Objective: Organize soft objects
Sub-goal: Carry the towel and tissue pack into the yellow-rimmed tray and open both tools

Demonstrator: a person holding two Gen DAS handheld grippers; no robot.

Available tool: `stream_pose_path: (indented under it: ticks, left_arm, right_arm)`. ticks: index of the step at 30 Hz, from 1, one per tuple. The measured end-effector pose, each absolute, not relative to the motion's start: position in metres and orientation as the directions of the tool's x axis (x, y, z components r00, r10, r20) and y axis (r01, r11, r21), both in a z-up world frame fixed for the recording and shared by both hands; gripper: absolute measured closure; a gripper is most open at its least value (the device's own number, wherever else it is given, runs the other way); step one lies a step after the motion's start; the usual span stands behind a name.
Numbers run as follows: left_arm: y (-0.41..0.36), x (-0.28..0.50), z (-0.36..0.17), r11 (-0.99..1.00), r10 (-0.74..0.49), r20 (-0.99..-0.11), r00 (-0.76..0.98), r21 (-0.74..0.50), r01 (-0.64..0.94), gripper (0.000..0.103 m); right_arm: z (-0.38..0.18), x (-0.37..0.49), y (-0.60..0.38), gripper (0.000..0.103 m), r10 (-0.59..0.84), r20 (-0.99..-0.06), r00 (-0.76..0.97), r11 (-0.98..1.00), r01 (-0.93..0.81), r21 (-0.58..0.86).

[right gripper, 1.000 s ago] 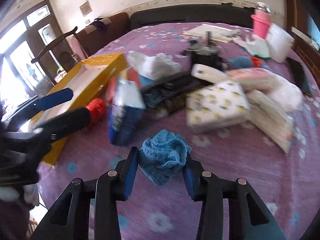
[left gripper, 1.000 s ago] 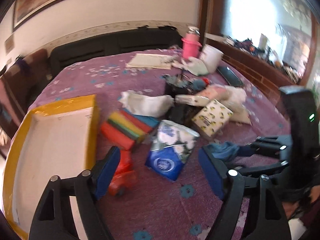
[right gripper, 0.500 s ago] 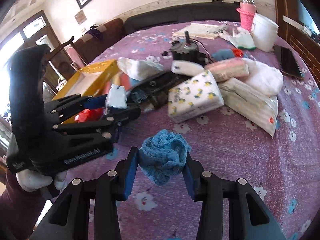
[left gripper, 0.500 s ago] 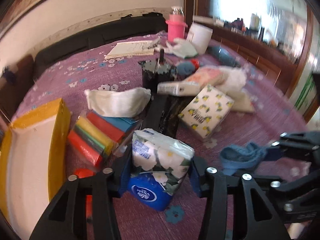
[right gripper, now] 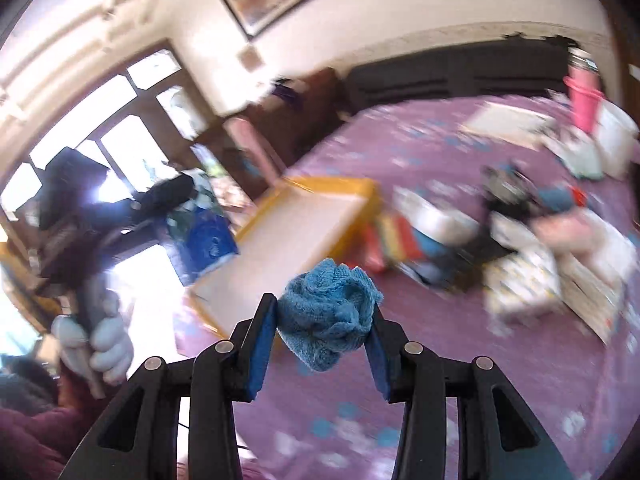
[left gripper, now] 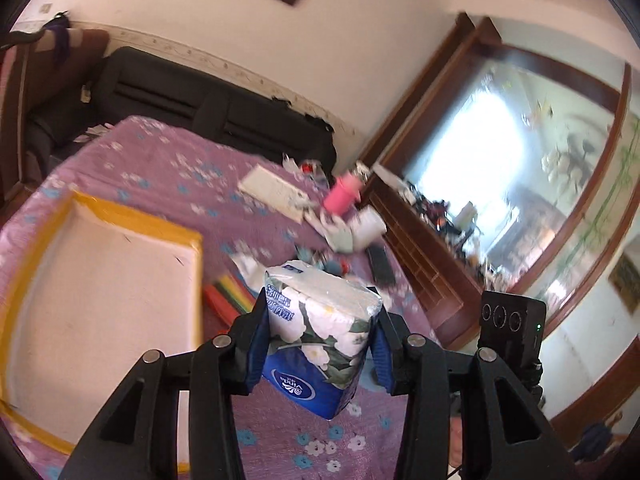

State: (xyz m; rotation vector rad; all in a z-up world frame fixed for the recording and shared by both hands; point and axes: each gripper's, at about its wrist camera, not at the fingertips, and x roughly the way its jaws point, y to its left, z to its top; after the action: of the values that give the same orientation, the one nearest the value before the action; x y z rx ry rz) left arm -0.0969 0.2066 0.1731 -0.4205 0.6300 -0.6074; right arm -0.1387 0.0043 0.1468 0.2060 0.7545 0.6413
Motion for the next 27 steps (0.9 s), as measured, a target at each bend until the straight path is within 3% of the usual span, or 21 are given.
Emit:
stream_pose_path:
  ticks: [4,8,13,21,23,25,27]
  left_arm:
    - [0.236,-0.060,0.186,0.826,-0.536,-0.487,0.689,-0.470,0.310,0.060]
    - [0.258,0.004,0.163,0.880,-0.436,-0.596,0.675,-0.438,0.182,0.060]
    - [0.287,0.064,0.108,0.859,-0.421,-0.616,0.666,-0.507,0.074,0.060]
    - [0.288,0.117,0.047,0.830,-0.460,-0.667,0.586,-0.557,0.018,0.059]
    - [0.289,0.118,0.044,0.825,-0.459,-0.666,0.588,-0.565,0.004,0.051]
    - [0.290,0.118,0.044,0.817,-0.464,-0.662,0.588,-0.577,-0.005,0.041]
    - [0.292,0.115,0.046,0.814,-0.461,-0.656,0.597,-0.580,-0.009,0.037]
  right_arm:
    - [0.173,-0.102,0.033,0.057,0.668,-0.538,0.514,0.743,-0.504,0.441]
    - [0.161,-0.042,0.077,0.057,0.627,-0.615,0.478,0.774,-0.470,0.424]
    - [0.122,0.015,0.127,0.057,0.482,-0.739,0.471,0.858,-0.424,0.290]
    - [0.070,0.070,0.159,0.056,0.332,-0.820,0.466,0.909,-0.389,0.146]
    - [0.065,0.075,0.160,0.055,0.295,-0.825,0.482,0.918,-0.382,0.106]
    - [0.063,0.079,0.158,0.044,0.288,-0.819,0.496,0.925,-0.365,0.104]
    - [0.067,0.080,0.151,0.040,0.307,-0.806,0.505,0.927,-0.350,0.134]
